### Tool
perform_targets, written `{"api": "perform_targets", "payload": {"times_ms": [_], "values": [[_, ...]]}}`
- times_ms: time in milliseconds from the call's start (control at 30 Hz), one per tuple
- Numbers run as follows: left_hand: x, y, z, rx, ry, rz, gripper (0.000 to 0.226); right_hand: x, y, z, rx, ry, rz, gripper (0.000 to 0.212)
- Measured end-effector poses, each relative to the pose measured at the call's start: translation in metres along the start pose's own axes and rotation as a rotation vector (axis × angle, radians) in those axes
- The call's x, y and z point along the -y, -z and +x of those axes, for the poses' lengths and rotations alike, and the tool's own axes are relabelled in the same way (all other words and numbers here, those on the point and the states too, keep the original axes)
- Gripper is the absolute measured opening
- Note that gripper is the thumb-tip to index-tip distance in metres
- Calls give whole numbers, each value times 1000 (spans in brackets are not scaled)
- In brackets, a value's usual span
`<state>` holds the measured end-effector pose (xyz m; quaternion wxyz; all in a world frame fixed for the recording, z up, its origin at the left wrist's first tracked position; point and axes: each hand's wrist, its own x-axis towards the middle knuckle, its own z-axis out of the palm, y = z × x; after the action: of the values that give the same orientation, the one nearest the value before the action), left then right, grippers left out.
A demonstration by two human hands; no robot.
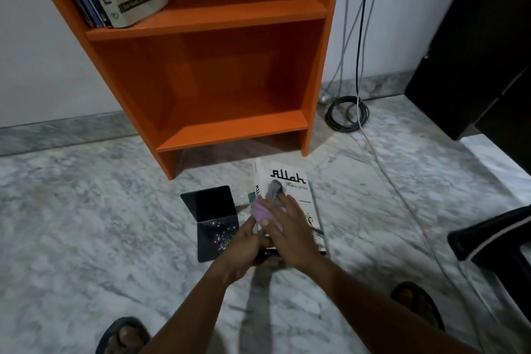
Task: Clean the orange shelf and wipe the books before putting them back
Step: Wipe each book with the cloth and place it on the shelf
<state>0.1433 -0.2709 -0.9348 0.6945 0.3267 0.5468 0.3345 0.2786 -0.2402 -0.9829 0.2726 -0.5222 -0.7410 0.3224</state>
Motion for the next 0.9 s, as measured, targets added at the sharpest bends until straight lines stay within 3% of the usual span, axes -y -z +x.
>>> {"api": "perform_targets", "payload": {"times_ms": [233, 400, 533, 600, 700, 900], "values": [[-35, -21, -44, 100, -106, 2, 60, 59, 75, 93, -279, -3, -129, 42], [-45, -25, -66, 117, -163, 53, 63, 40, 121, 96, -537, -443, -99, 38], [-45, -25, -77, 127, -171, 137, 61, 19, 125, 73, -632, -706, 192, 37], [-45, -26, -79, 125, -167, 167, 61, 24, 119, 64, -675, -624, 143, 34], [-47, -29, -78, 104, -175, 177, 59, 37, 107, 58, -665, -306, 24, 33], [-50, -27, -69, 33, -188, 38, 50, 77, 66, 20, -364, 227, 91, 19]]}}
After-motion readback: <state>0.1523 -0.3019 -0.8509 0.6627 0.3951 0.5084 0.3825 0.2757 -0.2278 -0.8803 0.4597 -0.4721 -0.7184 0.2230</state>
